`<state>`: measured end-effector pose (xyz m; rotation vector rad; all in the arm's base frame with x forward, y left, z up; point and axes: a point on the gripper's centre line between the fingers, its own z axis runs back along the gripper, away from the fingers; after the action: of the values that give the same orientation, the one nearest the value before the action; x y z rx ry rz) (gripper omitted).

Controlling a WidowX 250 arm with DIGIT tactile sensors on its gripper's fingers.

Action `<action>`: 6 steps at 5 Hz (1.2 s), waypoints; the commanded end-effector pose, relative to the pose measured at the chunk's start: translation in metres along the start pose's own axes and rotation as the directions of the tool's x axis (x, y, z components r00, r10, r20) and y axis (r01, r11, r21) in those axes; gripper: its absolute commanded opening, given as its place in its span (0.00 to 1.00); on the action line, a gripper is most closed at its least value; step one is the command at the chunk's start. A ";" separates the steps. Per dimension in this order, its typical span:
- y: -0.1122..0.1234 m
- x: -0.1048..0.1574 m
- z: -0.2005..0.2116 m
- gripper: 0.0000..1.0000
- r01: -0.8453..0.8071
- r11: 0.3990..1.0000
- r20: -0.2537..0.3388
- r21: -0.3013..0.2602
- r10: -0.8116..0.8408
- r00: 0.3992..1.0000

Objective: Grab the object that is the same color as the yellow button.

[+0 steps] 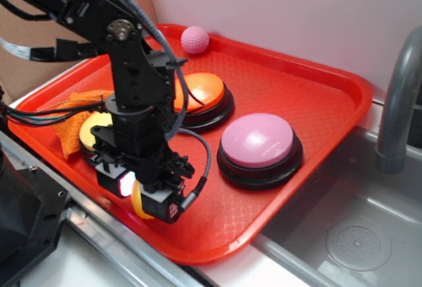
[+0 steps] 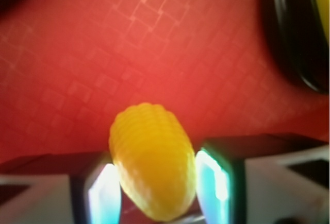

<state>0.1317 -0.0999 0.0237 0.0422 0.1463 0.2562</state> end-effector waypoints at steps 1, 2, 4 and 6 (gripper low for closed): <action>0.001 0.007 0.025 0.00 -0.002 0.998 0.054 -0.057 0.005 0.999; 0.011 0.017 0.055 0.00 0.004 0.995 0.101 -0.098 0.006 0.995; 0.045 0.045 0.119 0.00 0.087 0.992 0.168 -0.094 -0.071 0.983; 0.079 0.062 0.165 0.00 0.142 0.990 0.196 -0.008 -0.138 0.971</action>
<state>0.1905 -0.0106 0.1702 0.0388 0.0020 0.1136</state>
